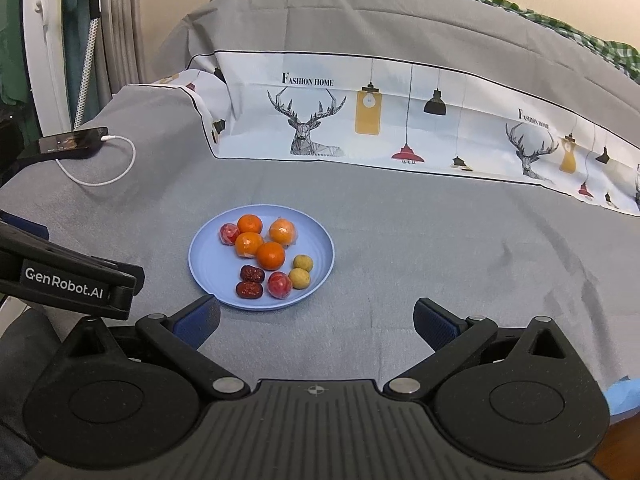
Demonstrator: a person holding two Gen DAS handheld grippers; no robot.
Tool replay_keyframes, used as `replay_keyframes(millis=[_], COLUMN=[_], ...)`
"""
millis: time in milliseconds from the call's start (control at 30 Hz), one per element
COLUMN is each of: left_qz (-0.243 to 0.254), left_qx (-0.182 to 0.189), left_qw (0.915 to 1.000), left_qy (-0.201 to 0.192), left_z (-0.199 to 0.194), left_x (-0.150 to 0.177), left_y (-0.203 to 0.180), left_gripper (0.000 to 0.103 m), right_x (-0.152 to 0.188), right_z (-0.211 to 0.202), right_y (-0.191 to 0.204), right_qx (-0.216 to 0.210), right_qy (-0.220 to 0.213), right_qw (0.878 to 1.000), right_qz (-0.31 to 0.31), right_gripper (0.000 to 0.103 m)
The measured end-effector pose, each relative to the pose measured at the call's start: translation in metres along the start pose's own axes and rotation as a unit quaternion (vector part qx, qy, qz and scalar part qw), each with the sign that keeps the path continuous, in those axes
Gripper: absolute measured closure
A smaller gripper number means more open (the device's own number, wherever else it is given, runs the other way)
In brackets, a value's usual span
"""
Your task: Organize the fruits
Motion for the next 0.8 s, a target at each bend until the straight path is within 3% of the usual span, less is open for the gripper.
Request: replay_keyframes(millis=[800], left_qz=[0.0], left_qx=[-0.011], left_qw=[0.9999], left_qy=[0.008], left_z=[0.012], left_x=[0.001], left_y=[0.0], left_gripper=[0.0], right_x=[0.0], right_z=[0.007], right_y=[-0.002], right_qx=[0.009], right_qy=[0.003], right_qw=[1.0], right_qz=[0.002], right_gripper=[0.001])
Point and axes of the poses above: each gripper's, at about its wrist camera, not at the fingertips, and z roughly the way its jaws point, y to its left, x to its underside, the point moved 2 cm from there along z, roughly the way its jaws point, and after that the axes turned 1 degree about -z, right-handed, at the moved point
